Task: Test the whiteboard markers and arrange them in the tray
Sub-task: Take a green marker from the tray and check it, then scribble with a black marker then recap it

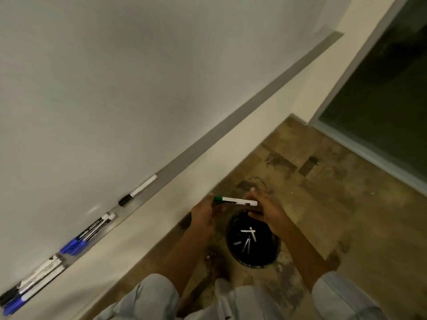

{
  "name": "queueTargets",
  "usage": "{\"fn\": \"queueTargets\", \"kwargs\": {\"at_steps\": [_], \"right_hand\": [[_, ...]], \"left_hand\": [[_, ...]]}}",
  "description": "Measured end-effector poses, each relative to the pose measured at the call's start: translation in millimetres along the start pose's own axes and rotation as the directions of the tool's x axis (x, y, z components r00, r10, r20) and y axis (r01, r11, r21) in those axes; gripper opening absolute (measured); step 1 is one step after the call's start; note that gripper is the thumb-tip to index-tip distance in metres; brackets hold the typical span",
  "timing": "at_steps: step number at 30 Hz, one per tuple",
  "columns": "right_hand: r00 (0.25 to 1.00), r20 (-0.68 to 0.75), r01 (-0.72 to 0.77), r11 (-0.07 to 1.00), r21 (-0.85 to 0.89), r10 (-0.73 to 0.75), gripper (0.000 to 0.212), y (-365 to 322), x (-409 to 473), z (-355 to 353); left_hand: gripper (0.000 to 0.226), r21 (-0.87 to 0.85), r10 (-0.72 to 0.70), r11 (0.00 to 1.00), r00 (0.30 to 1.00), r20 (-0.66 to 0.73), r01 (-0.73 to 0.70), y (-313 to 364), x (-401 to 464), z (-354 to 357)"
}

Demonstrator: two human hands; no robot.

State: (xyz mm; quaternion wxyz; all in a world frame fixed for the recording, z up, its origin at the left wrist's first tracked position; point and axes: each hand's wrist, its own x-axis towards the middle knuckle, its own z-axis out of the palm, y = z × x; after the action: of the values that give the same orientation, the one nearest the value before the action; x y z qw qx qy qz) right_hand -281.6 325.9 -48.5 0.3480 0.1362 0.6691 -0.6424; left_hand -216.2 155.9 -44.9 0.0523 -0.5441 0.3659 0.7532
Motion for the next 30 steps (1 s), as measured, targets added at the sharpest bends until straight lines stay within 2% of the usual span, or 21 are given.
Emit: {"fn": "queueTargets", "kwargs": {"at_steps": [2, 5, 9, 12, 15, 18, 21, 24, 26, 28, 30], "right_hand": [[0.993, -0.113, -0.024, 0.996, -0.081, 0.015, 0.036, 12.0, 0.7, -21.5], [0.966, -0.256, -0.032, 0.96, -0.278, -0.042, 0.046, 27.7, 5.0, -48.4], [0.942, -0.329, -0.08, 0.914, -0.397, -0.06, 0.054, 31.9, 1.3, -68.6], [0.933, -0.338, -0.042, 0.898, -0.438, -0.122, 0.056, 27.2, 4.8, -59.4], [0.957, -0.219, 0.062, 0.868, -0.493, -0.192, 0.056, 13.0, 11.5, -23.5], [0.976, -0.042, 0.162, 0.844, -0.512, -0.213, 0.053, -9.2, 19.8, 32.9], [0.969, 0.112, 0.247, 0.858, -0.45, -0.22, 0.03, -26.5, 34.0, 97.8], [0.936, 0.287, 0.314, 0.847, -0.429, -0.202, 0.024, -41.3, 43.8, 161.1], [0.918, 0.364, 0.323, 0.833, -0.449, -0.159, 0.031, -45.0, 52.3, 195.8], [0.908, 0.411, 0.313, 0.788, -0.53, -0.085, 0.048, -44.3, 62.6, 221.4], [0.895, 0.444, 0.312, 0.756, -0.575, -0.032, 0.056, -40.6, 71.2, 238.3]], "left_hand": [[0.025, 0.111, 0.017, 0.994, 0.999, 0.044, -0.021, -14.1, -0.5, 19.9], [0.022, 0.251, 0.013, 0.967, 0.989, 0.149, -0.05, -32.2, -1.3, 44.6], [0.044, 0.384, -0.087, 0.923, 0.97, 0.226, -0.006, -39.2, 2.7, 51.6], [0.048, 0.352, -0.168, 0.933, 0.955, 0.245, 0.074, -28.3, 7.8, 40.5], [0.044, 0.219, -0.113, 0.972, 0.983, 0.143, 0.08, -4.3, 14.8, 12.9], [0.042, 0.092, 0.02, 0.996, 0.997, -0.07, -0.013, 27.5, 22.9, -29.5], [0.03, -0.01, 0.167, 0.984, 0.942, -0.29, -0.177, 65.8, 25.2, -74.5], [0.027, -0.044, 0.257, 0.951, 0.859, -0.444, -0.307, 96.7, 26.2, -116.9], [0.024, -0.054, 0.268, 0.94, 0.83, -0.489, -0.336, 106.4, 29.3, -139.7], [0.016, -0.068, 0.265, 0.938, 0.829, -0.492, -0.34, 110.7, 33.6, -154.1], [0.011, -0.064, 0.265, 0.941, 0.84, -0.474, -0.333, 112.2, 38.8, -160.1]]}}
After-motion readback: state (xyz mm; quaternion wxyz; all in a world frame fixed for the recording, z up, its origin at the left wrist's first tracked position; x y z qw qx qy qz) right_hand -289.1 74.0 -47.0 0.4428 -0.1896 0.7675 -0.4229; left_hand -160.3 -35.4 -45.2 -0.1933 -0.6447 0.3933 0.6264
